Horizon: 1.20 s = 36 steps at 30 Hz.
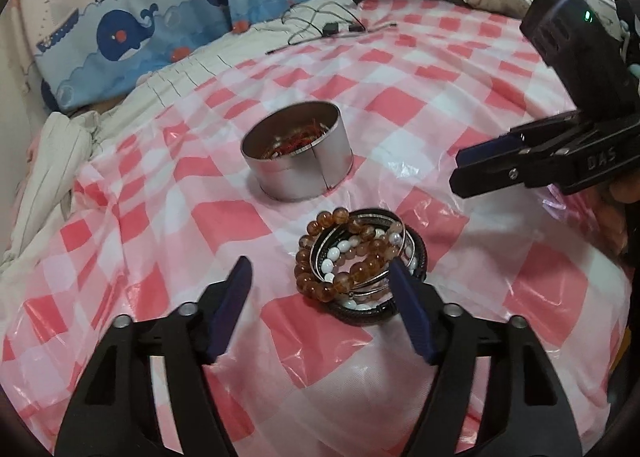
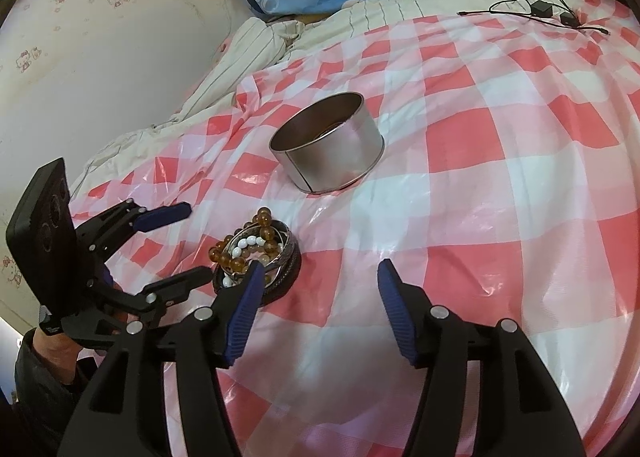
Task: Organize jewelry
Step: 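Move the left gripper to the pile and grasp the amber beaded bracelet, then lift the amber beaded bracelet off the pile with the left gripper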
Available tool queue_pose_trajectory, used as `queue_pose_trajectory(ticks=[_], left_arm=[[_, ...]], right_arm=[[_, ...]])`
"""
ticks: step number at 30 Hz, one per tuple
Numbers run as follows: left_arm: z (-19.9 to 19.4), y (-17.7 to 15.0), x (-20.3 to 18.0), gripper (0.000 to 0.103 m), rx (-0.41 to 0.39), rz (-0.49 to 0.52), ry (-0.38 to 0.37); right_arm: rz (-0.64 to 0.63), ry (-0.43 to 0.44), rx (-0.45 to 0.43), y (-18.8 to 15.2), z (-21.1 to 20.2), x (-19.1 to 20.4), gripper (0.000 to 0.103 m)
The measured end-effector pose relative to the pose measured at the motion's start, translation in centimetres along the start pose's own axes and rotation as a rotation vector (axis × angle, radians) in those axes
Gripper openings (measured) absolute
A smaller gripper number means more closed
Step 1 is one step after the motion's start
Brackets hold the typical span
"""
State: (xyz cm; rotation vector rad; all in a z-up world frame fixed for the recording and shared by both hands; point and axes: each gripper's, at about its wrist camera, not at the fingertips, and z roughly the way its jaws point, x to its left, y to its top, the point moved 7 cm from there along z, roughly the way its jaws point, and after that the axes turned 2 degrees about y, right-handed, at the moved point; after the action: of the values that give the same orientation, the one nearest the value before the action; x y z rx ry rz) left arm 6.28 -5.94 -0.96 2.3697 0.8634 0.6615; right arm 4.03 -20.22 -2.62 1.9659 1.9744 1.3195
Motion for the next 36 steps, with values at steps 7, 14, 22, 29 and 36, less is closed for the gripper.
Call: queue_pose_trajectory(ticks=[7,14,22,29,36], left_arm=[[0.8,-0.6,-0.3,0.014,0.064,-0.076,-0.103],[-0.1,-0.3,1.6,0.01,0.019,-0.216,-0.135],[-0.4,-0.5,-0.5,0.051,0.017,-0.047,-0.109],[0.7,-1.1,-0.6,0.012,0.084,-0.07,-0.125],[-0.8,-0.5,3.2,0.01,0.003,-0.299,-0.138]], right_arm=[[0.002,-0.002,0.004,-0.1,0.2,0.0,0.061],[0.003,-0.003,0.006,-0.1,0.2,-0.1,0.061],[0.002,0.001,0.01,-0.1,0.3,0.0,0.061],[-0.001,0.004,0.016,-0.3,0.5,0.2,0.061],[-0.009,0.004,0.017,-0.2,0.5,0.2,0.061]])
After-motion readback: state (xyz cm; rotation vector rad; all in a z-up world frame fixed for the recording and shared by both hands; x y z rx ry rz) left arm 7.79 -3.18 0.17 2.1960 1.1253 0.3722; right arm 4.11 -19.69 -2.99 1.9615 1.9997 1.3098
